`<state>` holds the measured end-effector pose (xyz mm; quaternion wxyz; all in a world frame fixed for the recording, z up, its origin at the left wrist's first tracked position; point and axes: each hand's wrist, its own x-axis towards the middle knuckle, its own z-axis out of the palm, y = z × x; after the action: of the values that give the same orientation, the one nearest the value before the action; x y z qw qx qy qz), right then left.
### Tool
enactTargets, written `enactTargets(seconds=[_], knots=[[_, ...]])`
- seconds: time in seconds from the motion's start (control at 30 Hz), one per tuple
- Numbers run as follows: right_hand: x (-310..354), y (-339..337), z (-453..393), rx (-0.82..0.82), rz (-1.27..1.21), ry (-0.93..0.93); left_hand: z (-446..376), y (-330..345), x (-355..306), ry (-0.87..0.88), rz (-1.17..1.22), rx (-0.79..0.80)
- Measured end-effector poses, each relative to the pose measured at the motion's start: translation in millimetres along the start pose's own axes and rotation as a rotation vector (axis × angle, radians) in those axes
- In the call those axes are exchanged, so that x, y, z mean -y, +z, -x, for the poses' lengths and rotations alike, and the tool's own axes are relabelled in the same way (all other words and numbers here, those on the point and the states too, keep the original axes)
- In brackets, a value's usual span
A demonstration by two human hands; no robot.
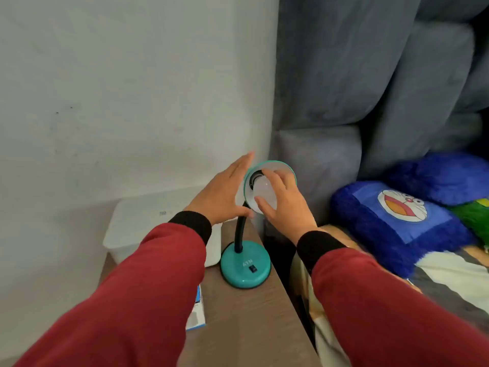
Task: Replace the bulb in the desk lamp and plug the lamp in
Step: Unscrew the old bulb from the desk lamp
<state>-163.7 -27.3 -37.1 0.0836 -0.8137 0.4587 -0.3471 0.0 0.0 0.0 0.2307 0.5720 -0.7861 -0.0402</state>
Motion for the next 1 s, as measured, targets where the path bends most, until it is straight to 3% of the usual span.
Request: enactTargets(seconds=[0.33,0.9,1.0], knots=[[-9,12,0,-0.062,-0.073,0.000,-3,10,4,-0.012,0.078,0.031],[6,15,-2,-0.198,-0.358,0.260,-1,12,1,0.018,0.037,0.010],[8,15,-4,-0.151,-0.479,0.404,0,11,0,0.021,0.046,0.005]])
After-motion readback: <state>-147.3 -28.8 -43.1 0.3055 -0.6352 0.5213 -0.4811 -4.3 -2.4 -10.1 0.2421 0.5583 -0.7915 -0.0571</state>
